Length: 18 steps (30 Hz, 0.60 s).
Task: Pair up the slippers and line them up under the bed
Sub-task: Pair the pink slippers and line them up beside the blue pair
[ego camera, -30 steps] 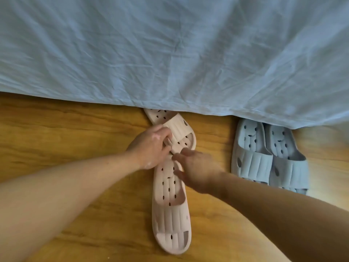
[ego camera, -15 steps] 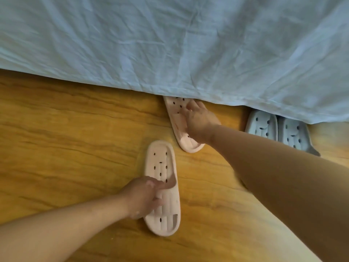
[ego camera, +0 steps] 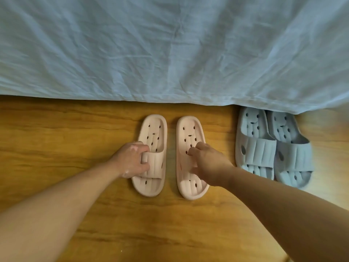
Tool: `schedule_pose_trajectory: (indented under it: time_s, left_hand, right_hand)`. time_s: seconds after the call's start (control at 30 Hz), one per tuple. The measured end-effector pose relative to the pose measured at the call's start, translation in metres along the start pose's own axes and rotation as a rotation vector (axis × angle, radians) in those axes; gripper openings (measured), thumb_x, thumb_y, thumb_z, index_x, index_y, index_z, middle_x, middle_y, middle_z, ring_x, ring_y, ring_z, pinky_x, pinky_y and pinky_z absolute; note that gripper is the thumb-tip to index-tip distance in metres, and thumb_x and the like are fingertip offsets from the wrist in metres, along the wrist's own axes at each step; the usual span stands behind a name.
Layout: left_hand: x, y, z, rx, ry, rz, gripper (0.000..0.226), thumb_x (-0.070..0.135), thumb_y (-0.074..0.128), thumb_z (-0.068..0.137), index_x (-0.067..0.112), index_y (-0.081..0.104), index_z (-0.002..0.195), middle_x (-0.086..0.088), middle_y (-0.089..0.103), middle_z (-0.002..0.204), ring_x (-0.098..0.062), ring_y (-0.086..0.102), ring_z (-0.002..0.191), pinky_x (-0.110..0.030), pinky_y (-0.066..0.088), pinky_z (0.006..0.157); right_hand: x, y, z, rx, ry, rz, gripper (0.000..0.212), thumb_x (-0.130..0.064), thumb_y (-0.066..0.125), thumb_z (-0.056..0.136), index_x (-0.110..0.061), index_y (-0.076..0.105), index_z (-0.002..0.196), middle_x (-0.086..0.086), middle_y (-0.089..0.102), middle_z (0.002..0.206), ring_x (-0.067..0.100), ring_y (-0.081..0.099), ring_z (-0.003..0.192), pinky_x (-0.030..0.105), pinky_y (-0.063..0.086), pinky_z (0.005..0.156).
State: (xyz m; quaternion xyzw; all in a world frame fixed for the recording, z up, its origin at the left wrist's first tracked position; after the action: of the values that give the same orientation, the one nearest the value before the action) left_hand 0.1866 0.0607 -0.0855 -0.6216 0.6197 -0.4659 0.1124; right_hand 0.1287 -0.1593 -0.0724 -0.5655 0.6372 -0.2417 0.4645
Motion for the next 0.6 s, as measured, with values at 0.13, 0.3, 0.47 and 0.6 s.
schedule_pose_trajectory:
  time_s: [0.13,0.3,0.47,0.6]
  left_hand:
    - [-0.002,-0.003,-0.015,0.202,-0.018,-0.105,0.069,0.053,0.076,0.068,0.036,0.056,0.132,0.014,0.038,0.144,-0.011,0.033,0.134,-0.027,0.032,0.111]
    - [-0.019,0.023,-0.032,0.245,-0.251,-0.309,0.104,0.055,0.084,0.062,0.046,0.026,0.147,0.004,0.027,0.152,-0.021,0.035,0.138,-0.040,0.037,0.113]
    - [-0.009,0.038,-0.032,0.312,-0.248,-0.343,0.096,0.048,0.082,0.069,0.039,0.029,0.148,0.003,0.037,0.152,-0.021,0.040,0.135,-0.036,0.040,0.106]
    - [-0.009,0.040,-0.024,0.318,-0.264,-0.382,0.107,0.051,0.084,0.064,0.038,0.022,0.150,0.003,0.038,0.154,-0.021,0.041,0.136,-0.039,0.042,0.109]
  right_hand:
    - [0.011,0.003,-0.020,0.158,0.157,0.168,0.079,-0.044,0.078,0.075,-0.032,0.039,0.143,-0.001,0.035,0.144,0.023,0.037,0.129,0.039,0.049,0.095]
    - [0.025,0.047,-0.042,0.126,0.458,0.559,0.109,-0.046,0.081,0.070,-0.043,0.009,0.151,0.009,0.028,0.152,0.026,0.051,0.120,0.035,0.049,0.095]
    - [0.019,0.053,-0.043,0.226,0.448,0.623,0.099,-0.036,0.075,0.078,-0.044,0.011,0.153,-0.001,0.040,0.144,0.023,0.046,0.123,0.037,0.048,0.094]
    - [0.017,0.049,-0.038,0.242,0.423,0.619,0.095,-0.036,0.076,0.078,-0.040,0.017,0.153,-0.003,0.042,0.143,0.019,0.047,0.123,0.033,0.047,0.093]
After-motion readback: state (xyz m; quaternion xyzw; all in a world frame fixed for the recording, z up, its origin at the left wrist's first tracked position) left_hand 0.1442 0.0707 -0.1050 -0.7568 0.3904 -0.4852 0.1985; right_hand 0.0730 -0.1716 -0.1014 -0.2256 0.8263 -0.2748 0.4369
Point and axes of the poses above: each hand's wrist, its own z-axis towards the middle knuckle, its own y-axis out of the palm, x = y × z, the point moved 7 cm from there along z, towards the middle knuckle
